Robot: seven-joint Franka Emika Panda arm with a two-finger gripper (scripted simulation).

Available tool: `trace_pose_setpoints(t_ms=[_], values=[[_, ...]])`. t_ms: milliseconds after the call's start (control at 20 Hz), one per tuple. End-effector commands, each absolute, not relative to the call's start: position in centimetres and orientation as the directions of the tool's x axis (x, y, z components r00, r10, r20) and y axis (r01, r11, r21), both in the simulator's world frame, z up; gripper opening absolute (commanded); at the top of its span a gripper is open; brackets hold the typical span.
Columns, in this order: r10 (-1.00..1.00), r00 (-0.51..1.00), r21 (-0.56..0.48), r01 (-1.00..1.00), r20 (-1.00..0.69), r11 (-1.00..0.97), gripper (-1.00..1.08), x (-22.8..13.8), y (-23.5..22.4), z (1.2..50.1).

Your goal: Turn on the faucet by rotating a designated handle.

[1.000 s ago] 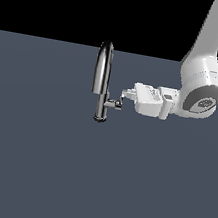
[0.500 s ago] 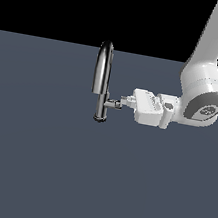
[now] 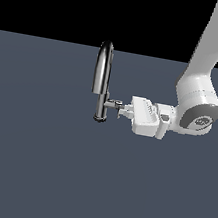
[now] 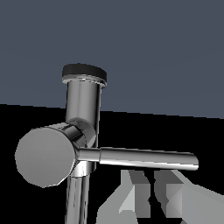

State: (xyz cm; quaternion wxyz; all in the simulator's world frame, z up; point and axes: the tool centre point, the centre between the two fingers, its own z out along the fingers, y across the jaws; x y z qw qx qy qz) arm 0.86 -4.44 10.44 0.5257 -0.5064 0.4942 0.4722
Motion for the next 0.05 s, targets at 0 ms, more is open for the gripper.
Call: trace_pose_setpoints(t_ms=[0], values=[[-0.001, 0.011, -0.011, -0.999, -1.0, 0.036, -1.0, -0.75, -3.63, 6.58]])
